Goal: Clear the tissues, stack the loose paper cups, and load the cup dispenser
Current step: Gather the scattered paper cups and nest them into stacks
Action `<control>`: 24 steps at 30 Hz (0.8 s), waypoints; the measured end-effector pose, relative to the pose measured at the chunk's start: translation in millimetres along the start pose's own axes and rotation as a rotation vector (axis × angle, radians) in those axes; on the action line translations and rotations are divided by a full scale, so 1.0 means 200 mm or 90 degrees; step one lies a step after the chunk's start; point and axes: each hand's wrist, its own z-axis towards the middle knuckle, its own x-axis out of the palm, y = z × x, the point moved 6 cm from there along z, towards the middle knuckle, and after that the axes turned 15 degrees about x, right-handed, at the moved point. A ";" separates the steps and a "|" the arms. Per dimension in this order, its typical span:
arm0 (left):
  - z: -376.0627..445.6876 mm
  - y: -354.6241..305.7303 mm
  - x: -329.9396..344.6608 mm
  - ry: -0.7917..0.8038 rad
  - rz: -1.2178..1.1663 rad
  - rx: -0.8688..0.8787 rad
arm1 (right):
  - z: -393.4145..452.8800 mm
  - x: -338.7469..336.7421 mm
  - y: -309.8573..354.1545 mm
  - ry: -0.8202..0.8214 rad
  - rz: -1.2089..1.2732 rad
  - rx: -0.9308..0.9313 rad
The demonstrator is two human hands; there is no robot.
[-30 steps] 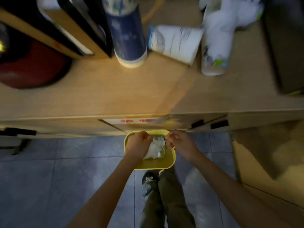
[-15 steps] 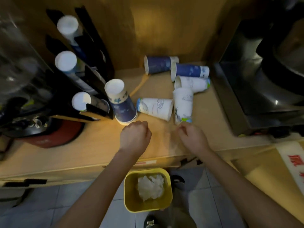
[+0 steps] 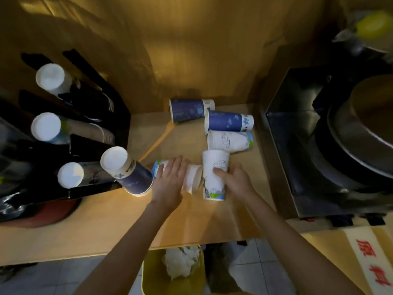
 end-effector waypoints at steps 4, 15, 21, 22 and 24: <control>0.04 0.00 0.05 -0.004 -0.011 -0.010 | 0.07 0.07 -0.02 0.023 0.012 0.043; -0.13 0.07 -0.11 -0.333 -0.299 -0.077 | 0.12 0.09 -0.08 0.059 0.051 0.049; -0.17 0.09 -0.04 -0.427 -0.459 -0.313 | 0.07 0.06 -0.06 0.053 0.000 0.007; -0.17 0.09 -0.02 -0.427 -0.484 -0.333 | 0.05 0.03 -0.05 0.045 -0.008 -0.008; -0.16 0.07 0.00 -0.429 -0.522 -0.356 | 0.00 -0.03 0.01 0.030 -0.014 -0.047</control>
